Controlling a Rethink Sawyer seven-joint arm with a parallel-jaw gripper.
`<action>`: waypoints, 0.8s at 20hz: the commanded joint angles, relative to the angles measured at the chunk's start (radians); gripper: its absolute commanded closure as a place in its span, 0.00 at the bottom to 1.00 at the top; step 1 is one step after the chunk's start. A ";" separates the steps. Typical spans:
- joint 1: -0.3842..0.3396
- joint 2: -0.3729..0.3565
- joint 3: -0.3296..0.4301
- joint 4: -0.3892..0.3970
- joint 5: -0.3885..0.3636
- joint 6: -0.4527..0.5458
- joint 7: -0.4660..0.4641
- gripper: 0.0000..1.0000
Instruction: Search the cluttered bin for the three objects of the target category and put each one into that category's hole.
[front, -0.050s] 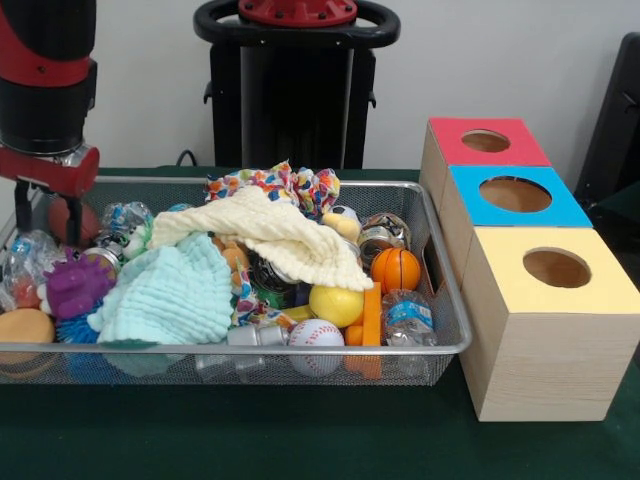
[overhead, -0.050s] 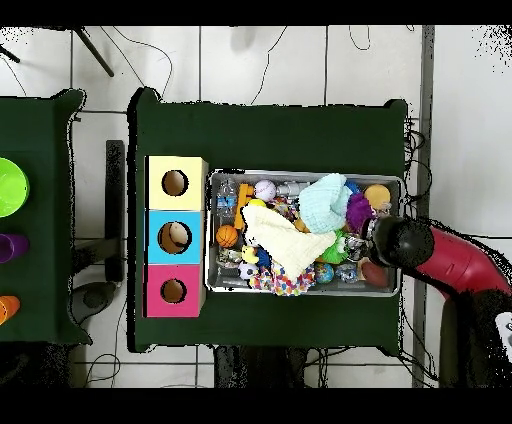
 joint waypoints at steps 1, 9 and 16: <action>-0.032 0.057 0.096 -0.021 0.019 0.027 0.039 0.00; -0.042 0.074 0.105 -0.018 0.012 0.001 0.042 0.00; -0.055 0.109 0.126 -0.030 0.007 -0.030 0.032 0.00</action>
